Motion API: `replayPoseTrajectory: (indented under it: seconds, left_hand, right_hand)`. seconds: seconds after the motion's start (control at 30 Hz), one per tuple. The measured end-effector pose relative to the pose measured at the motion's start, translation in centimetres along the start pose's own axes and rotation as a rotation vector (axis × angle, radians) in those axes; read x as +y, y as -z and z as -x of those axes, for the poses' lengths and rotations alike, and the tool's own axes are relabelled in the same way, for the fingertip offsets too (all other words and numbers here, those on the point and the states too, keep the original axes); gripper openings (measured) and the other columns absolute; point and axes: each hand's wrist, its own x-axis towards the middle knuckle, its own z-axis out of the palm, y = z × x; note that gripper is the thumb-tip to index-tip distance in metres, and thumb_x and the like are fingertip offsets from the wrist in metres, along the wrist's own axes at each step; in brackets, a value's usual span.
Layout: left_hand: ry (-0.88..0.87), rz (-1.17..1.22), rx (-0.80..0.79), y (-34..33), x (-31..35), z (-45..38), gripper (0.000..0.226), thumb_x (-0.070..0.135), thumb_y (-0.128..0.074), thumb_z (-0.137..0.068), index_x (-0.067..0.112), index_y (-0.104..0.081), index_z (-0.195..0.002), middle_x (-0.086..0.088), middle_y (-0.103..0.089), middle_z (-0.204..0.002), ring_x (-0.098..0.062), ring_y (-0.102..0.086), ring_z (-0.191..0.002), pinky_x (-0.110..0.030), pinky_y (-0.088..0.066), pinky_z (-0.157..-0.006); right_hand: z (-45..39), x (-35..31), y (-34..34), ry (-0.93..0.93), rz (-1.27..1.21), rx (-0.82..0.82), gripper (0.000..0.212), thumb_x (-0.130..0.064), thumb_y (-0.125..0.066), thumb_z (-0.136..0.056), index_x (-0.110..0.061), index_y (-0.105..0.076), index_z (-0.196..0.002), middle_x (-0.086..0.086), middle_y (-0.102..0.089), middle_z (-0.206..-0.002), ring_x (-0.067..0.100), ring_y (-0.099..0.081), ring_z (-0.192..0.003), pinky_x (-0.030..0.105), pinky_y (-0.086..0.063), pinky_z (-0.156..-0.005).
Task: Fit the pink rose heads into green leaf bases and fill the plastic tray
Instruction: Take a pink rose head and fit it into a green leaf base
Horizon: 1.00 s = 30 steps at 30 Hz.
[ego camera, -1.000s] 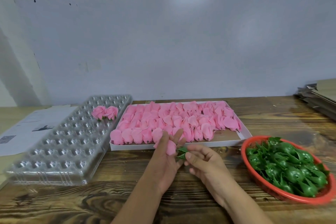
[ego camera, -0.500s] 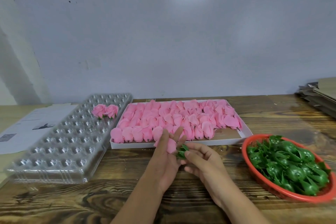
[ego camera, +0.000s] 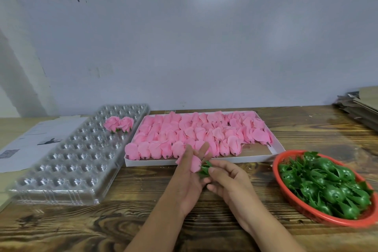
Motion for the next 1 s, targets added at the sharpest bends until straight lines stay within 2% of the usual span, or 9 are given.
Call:
replayPoseTrajectory:
  seconds: [0.13,0.33,0.47,0.67,0.83,0.93,1.0]
  left_hand:
    - [-0.016,-0.047,0.006,-0.11,-0.02,0.13,0.045,0.058,-0.059,-0.089,0.027,-0.078,-0.114,-0.002,-0.071,-0.13,-0.017,-0.068,-0.119,-0.036,-0.059,-0.091]
    - [-0.022,-0.101,-0.003,-0.34,0.06,0.38,0.051,0.063,-0.061,-0.084,0.032,-0.075,-0.122,-0.001,-0.066,-0.138,-0.016,-0.068,-0.119,-0.034,-0.059,-0.088]
    - [-0.044,-0.131,-0.025,-0.56,0.06,0.54,0.054,0.066,-0.06,-0.082,0.035,-0.073,-0.125,-0.002,-0.056,-0.146,-0.015,-0.065,-0.123,-0.033,-0.057,-0.092]
    - [-0.059,-0.146,-0.062,-0.92,0.1,0.81,0.057,0.066,-0.06,-0.08,0.036,-0.071,-0.128,0.0,-0.055,-0.146,-0.01,-0.059,-0.127,-0.028,-0.057,-0.089]
    - [-0.068,-0.186,-0.048,-0.91,0.08,0.83,0.058,0.064,-0.059,-0.088,0.029,-0.068,-0.133,-0.004,-0.058,-0.145,-0.018,-0.062,-0.127,-0.033,-0.057,-0.094]
    - [-0.079,-0.193,-0.032,-0.91,0.02,0.87,0.071,0.067,-0.068,-0.077,0.025,-0.067,-0.135,-0.005,-0.06,-0.143,-0.018,-0.065,-0.123,-0.033,-0.058,-0.092]
    - [-0.075,-0.203,-0.022,-0.8,-0.01,0.78,0.067,0.066,-0.066,-0.081,0.025,-0.067,-0.135,-0.005,-0.062,-0.142,-0.022,-0.063,-0.127,-0.036,-0.056,-0.096]
  right_hand:
    - [-0.02,0.03,0.03,-0.004,-0.022,0.008,0.022,0.002,-0.065,-0.09,0.0,-0.065,-0.112,0.017,-0.071,-0.082,0.018,-0.068,-0.069,0.023,-0.058,-0.063]
    - [-0.06,0.04,-0.07,0.003,0.044,0.017,0.02,-0.001,-0.068,-0.089,-0.007,-0.07,-0.107,0.014,-0.074,-0.083,0.017,-0.069,-0.071,0.023,-0.059,-0.066]
    - [-0.08,0.08,-0.11,0.013,0.025,0.028,0.02,0.0,-0.068,-0.088,-0.005,-0.069,-0.108,0.014,-0.074,-0.082,0.018,-0.07,-0.072,0.023,-0.059,-0.066]
    - [-0.06,0.21,-0.28,0.029,0.008,0.017,0.02,0.003,-0.066,-0.088,0.0,-0.069,-0.108,0.018,-0.074,-0.084,0.017,-0.071,-0.07,0.022,-0.059,-0.066]
    - [-0.06,0.29,-0.18,0.04,-0.01,0.019,0.02,0.004,-0.067,-0.088,0.002,-0.068,-0.108,0.021,-0.074,-0.087,0.019,-0.071,-0.071,0.023,-0.06,-0.067]
    - [-0.11,0.32,-0.09,0.055,-0.01,0.02,0.021,0.003,-0.068,-0.087,0.0,-0.069,-0.107,0.021,-0.074,-0.088,0.019,-0.072,-0.072,0.022,-0.059,-0.066]
    - [-0.17,0.4,-0.03,0.066,0.001,0.02,0.019,0.003,-0.068,-0.087,-0.002,-0.071,-0.105,0.02,-0.075,-0.086,0.019,-0.072,-0.071,0.022,-0.059,-0.065]
